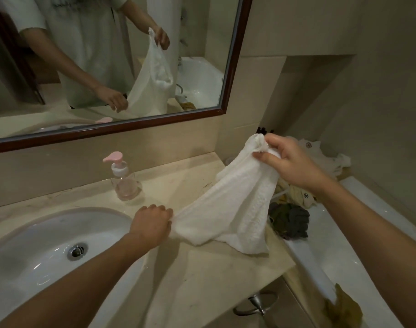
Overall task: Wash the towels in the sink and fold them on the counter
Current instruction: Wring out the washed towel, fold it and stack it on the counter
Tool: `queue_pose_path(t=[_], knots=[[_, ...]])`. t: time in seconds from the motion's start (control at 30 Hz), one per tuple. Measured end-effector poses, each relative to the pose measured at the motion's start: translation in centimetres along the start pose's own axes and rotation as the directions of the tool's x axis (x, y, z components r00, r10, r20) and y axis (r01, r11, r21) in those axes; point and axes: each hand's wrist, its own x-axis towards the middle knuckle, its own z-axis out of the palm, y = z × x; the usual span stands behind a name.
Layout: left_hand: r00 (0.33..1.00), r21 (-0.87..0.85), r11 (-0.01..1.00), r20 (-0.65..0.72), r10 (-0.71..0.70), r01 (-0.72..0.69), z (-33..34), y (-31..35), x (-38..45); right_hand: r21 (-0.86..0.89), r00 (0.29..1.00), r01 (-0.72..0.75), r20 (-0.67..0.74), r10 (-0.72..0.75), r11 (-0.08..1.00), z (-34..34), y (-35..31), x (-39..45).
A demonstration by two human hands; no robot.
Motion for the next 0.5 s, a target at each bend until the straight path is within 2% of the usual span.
queue_pose_path(t=[0.07, 0.1, 0.13, 0.17, 0.2, 0.23, 0.3, 0.37, 0.43, 0.5], knots=[[0.996, -0.016, 0.997, 0.039, -0.081, 0.081, -1.5, -0.3, 0.0, 0.007, 1.000, 0.002, 0.004, -0.002, 1.000, 0.1, -0.5, 0.0], [0.997, -0.124, 0.989, 0.007, -0.079, 0.079, -2.6, -0.4, 0.2, 0.010, 1.000, 0.001, 0.002, -0.001, 1.000, 0.3, -0.9, 0.0], [0.995, -0.298, 0.954, -0.082, -0.064, 0.036, -4.2, -0.2, 0.1, 0.005, 1.000, 0.000, -0.005, 0.000, 1.000, 0.4, -1.2, 0.0], [0.976, -0.512, 0.858, -0.206, -0.070, -0.046, -6.4, 0.4, 0.0, -0.008, 1.000, 0.000, -0.014, 0.000, 1.000, 0.7, -1.6, 0.1], [0.939, -0.681, 0.713, -0.331, -0.093, -0.170, -9.2, 1.3, 0.0, -0.028, 1.000, 0.007, -0.020, -0.008, 1.000, 0.9, -1.9, 0.2], [0.892, -0.749, 0.597, -0.437, -0.118, -0.288, -12.3, 2.5, 0.0, -0.050, 0.999, 0.027, -0.018, -0.028, 0.998, 1.1, -2.3, 0.3], [0.845, -0.771, 0.507, -0.515, -0.142, -0.385, -17.9, 4.5, 0.7, -0.086, 0.997, 0.072, 0.000, -0.072, 0.994, 1.6, -2.9, 0.5], [0.836, -0.774, 0.500, -0.525, -0.161, -0.389, -21.2, 5.8, 1.4, -0.093, 0.997, 0.075, 0.010, -0.074, 0.993, 2.1, -3.2, 0.5], [0.801, -0.739, 0.558, -0.562, -0.205, -0.376, -22.2, 6.1, 1.9, -0.119, 0.998, 0.060, -0.023, -0.063, 0.991, 2.5, -3.6, 0.3], [0.814, -0.728, 0.603, -0.541, -0.212, -0.327, -22.0, 6.1, 2.1, -0.161, 0.994, 0.064, -0.082, -0.078, 0.985, 2.8, -3.5, 0.1]])
